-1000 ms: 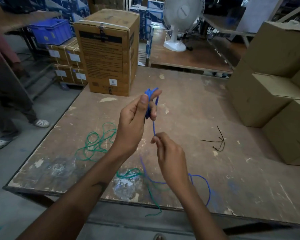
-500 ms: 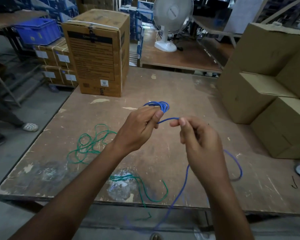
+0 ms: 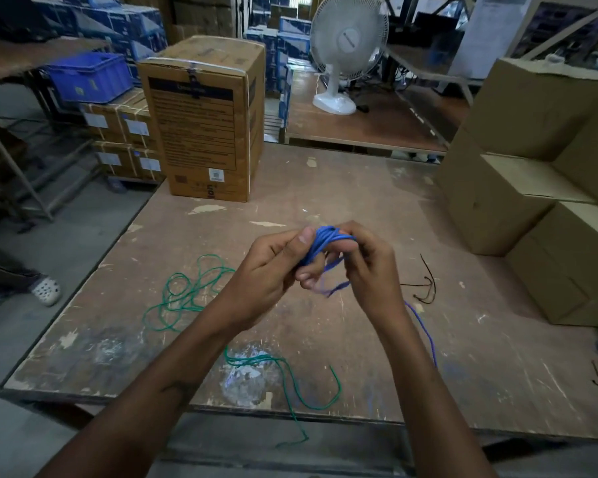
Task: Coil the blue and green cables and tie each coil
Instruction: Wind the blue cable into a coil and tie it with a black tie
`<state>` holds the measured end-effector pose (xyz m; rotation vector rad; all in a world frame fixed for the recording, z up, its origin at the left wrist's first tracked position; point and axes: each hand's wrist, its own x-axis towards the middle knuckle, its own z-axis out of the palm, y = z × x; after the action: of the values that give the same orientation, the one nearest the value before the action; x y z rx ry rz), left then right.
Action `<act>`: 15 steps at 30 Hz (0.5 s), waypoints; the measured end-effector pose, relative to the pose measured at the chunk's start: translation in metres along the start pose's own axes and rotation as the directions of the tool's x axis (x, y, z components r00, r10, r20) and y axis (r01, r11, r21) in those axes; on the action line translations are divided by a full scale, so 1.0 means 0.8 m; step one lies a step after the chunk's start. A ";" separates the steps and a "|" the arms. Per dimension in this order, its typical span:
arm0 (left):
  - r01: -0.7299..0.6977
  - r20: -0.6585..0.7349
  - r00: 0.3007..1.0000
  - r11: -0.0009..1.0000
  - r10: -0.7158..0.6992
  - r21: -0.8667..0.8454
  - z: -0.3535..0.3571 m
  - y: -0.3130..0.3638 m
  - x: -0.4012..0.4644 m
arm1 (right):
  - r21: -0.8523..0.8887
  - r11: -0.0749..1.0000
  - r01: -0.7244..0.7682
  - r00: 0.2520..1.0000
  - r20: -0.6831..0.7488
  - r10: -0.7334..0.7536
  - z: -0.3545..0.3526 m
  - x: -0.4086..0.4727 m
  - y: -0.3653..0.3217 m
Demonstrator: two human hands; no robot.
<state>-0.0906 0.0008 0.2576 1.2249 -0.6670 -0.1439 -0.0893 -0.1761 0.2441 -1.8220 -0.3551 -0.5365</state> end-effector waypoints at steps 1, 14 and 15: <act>0.014 0.011 1.000 0.993 -0.013 -0.116 0.005 0.004 -0.001 | 0.009 1.000 -0.020 1.000 -0.008 0.020 0.007 -0.007 -0.001; -0.109 -0.484 0.874 0.989 0.050 -0.096 0.018 -0.037 0.040 | -0.302 0.920 -0.251 0.958 0.059 0.281 0.044 -0.083 0.003; -0.101 -0.503 0.861 0.994 0.072 -0.031 0.018 -0.042 0.042 | -0.356 0.900 -0.251 0.956 0.057 0.288 0.043 -0.084 0.003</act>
<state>-0.0633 -0.0378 0.2426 1.1124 -0.2564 0.2293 -0.1394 -0.1423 0.1981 -2.2044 -0.0755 -0.3185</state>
